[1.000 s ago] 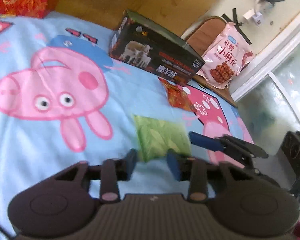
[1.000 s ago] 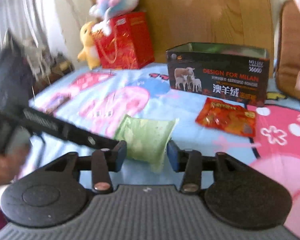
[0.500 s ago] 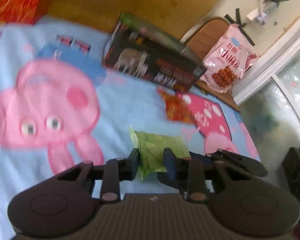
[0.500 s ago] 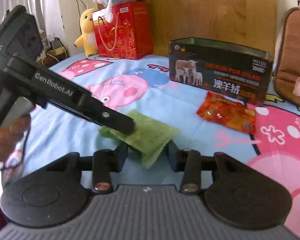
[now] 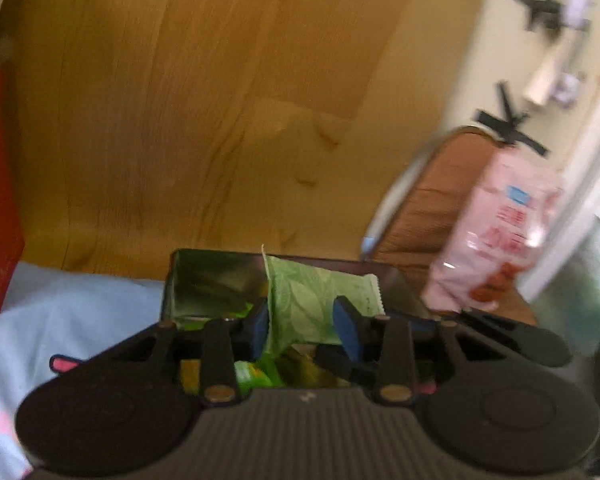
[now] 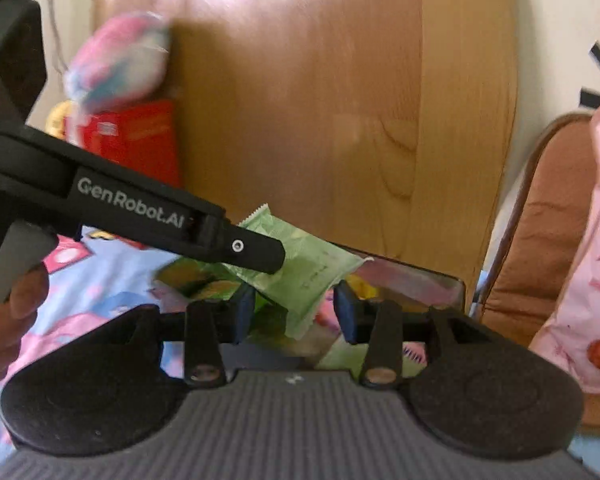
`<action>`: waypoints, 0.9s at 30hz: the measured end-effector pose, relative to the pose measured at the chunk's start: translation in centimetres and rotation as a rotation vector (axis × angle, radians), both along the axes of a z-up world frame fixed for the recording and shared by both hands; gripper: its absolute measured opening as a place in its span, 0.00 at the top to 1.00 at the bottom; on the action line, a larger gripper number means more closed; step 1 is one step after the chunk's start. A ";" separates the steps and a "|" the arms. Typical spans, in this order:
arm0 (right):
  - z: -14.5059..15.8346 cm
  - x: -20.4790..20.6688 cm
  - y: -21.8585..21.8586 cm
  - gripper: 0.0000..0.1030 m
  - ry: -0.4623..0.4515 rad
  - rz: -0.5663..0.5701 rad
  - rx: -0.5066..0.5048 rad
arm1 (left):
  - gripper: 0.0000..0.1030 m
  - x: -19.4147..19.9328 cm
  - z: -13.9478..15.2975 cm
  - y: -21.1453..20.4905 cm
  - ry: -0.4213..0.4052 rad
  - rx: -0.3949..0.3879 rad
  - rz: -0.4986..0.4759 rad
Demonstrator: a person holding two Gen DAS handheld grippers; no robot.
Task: Organize snacks
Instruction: 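Lower the second green packet into the tin box and release, then grasp the orange snack packet with the left gripper and lift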
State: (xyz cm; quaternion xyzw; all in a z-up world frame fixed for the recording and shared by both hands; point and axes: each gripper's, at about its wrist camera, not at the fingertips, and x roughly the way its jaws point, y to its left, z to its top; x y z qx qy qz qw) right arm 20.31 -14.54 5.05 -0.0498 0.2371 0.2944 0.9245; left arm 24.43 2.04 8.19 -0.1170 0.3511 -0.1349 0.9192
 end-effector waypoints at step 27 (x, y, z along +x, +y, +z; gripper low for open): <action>-6.0 -8.7 -10.0 0.58 0.361 -0.213 0.324 | 0.79 -9.5 -8.5 -1.9 0.232 -0.206 -0.054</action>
